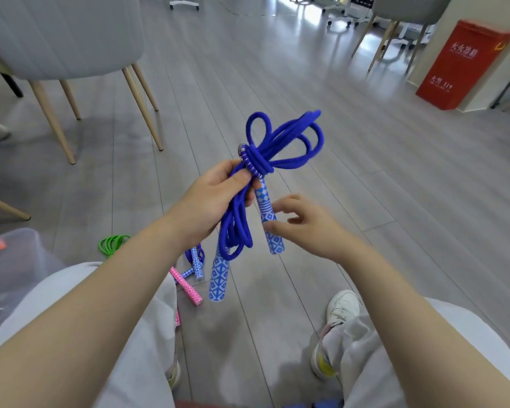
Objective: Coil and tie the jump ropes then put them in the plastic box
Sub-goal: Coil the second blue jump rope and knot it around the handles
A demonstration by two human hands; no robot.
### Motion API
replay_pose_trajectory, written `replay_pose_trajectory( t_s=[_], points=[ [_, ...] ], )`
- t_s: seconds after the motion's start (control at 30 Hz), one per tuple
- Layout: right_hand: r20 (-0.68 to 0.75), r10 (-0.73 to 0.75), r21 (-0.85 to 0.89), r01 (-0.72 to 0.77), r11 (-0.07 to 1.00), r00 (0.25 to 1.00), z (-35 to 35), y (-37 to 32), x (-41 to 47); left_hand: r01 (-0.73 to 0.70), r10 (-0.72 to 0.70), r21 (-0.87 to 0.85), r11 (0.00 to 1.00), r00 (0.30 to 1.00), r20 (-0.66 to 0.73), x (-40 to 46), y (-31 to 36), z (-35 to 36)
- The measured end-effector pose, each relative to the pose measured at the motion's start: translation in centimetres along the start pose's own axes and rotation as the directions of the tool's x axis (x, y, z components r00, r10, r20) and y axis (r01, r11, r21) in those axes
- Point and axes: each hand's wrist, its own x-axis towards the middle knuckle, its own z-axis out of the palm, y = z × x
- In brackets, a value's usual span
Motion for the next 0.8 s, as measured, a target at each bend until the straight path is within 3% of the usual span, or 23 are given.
replay_pose_trajectory(
  t_s=[0.17, 0.4, 0.53, 0.8],
  points=[
    [0.121, 0.059, 0.242, -0.087, 0.967, 0.991, 1.3, -1.3, -0.8, 0.007, 0.001, 0.107, 0.994, 0.998, -0.069, 0.5, -0.2, -0.7],
    [-0.162, 0.019, 0.006, -0.018, 1.000, 0.987, 0.1, -0.2, -0.2, -0.009, 0.068, 0.258, 0.966, 0.973, -0.219, 1.1, -0.5, -1.4],
    [-0.162, 0.003, -0.121, -0.023, 0.992, 0.987, -0.9, -0.5, -0.3, -0.064, 0.145, 0.359, 0.931, 0.968, -0.203, 0.7, -0.4, -1.4],
    [-0.154, 0.070, -0.048, -0.079, 0.996, 0.986, -0.8, -1.1, -0.8, -0.173, 0.232, 0.382, 0.908, 0.966, -0.115, -0.1, -0.4, -0.9]
  ],
)
